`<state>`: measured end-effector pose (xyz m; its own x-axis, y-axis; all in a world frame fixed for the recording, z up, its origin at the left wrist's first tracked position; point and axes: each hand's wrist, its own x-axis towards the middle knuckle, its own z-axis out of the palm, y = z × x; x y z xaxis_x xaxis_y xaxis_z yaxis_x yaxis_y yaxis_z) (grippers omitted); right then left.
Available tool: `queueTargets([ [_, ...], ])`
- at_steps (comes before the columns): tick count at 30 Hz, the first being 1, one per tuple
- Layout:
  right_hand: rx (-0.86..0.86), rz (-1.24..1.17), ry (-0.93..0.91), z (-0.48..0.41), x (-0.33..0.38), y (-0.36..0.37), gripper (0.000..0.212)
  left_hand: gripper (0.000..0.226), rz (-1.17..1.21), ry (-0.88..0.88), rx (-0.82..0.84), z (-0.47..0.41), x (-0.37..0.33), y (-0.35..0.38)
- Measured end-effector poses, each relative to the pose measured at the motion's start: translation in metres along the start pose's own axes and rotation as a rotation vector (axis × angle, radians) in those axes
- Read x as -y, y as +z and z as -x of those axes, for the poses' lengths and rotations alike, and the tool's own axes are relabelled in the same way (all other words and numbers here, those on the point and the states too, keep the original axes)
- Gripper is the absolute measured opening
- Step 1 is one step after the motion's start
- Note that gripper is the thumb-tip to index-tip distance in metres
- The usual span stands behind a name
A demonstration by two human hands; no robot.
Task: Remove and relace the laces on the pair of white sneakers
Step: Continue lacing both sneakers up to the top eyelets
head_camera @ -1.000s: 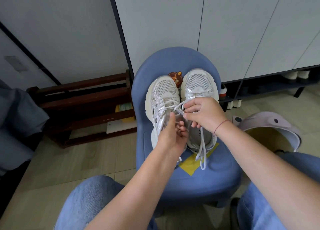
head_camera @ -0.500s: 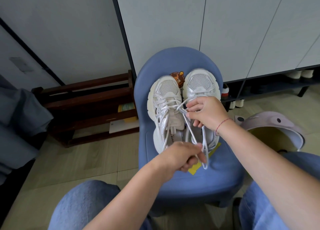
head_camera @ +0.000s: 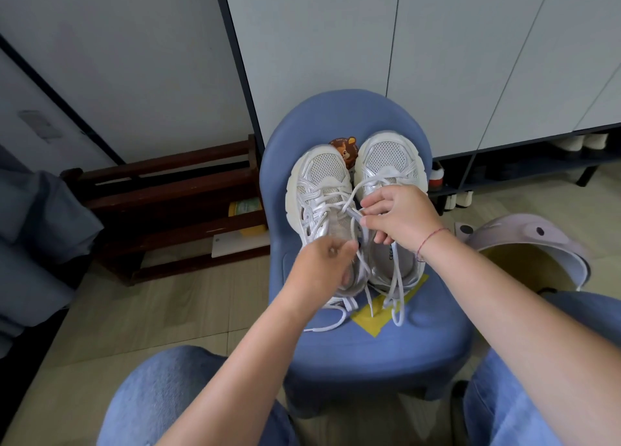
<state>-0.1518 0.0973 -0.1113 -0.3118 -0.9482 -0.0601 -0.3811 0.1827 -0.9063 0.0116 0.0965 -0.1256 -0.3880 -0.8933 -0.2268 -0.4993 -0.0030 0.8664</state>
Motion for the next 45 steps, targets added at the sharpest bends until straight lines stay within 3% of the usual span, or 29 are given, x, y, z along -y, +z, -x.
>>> queueTargets([
  [5, -0.003, 0.012, -0.010, 0.001, 0.000, 0.000, 0.016, 0.021, 0.340, -0.074, 0.040, -0.011, -0.008, 0.027],
  [10, 0.003, 0.007, -0.017, 0.002, 0.000, -0.001, 0.016, 0.038, 0.456, -0.150, -0.088, -0.022, -0.012, 0.037],
  [15, 0.009, -0.006, -0.010, 0.000, -0.001, -0.001, 0.017, 0.038, 0.318, -0.097, 0.071, -0.011, -0.005, 0.043],
  [20, 0.000, 0.010, -0.013, 0.000, -0.001, 0.000, 0.018, 0.046, 0.496, -0.179, -0.056, -0.010, -0.010, 0.033],
  [28, -0.001, 0.017, -0.023, 0.001, -0.002, 0.000, 0.017, 0.028, 0.780, -0.227, -0.033, -0.029, -0.012, 0.039],
  [35, 0.006, -0.013, -0.008, 0.000, -0.003, 0.000, 0.017, 0.027, 0.509, -0.215, 0.106, -0.008, -0.014, 0.031],
  [45, -0.006, -0.011, -0.004, -0.001, -0.003, 0.000, 0.017, 0.024, 0.007, -0.097, 0.727, 0.036, 0.000, 0.017],
])
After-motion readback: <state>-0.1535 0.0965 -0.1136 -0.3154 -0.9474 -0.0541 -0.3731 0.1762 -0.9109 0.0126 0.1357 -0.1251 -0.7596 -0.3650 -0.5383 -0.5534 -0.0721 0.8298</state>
